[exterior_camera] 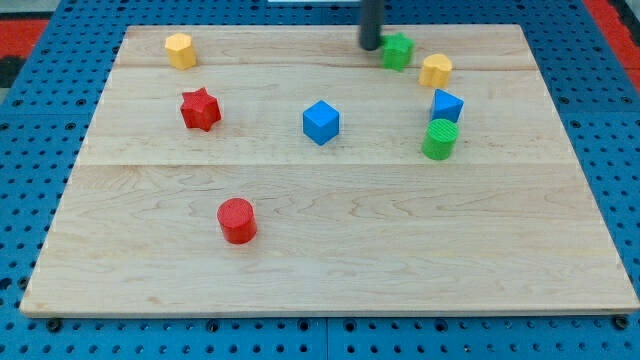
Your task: Move blue cube to the center
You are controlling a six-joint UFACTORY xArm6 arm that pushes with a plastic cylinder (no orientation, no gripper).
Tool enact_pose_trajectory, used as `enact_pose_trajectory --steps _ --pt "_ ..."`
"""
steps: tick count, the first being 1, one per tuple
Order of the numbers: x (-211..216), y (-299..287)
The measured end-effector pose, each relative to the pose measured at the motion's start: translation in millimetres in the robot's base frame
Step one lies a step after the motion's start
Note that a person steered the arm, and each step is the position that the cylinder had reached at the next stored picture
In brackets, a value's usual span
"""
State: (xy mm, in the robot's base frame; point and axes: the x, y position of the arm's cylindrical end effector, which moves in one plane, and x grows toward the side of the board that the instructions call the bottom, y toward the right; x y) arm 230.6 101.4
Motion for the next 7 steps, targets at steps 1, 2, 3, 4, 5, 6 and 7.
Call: enact_pose_trajectory --steps 1,2,3,4,5,6,7 --pt "4 -19" --pt "47 -11" --pt "41 -3" --pt "36 -4" --pt "36 -1" --pt "65 -18" --pt "100 -73"
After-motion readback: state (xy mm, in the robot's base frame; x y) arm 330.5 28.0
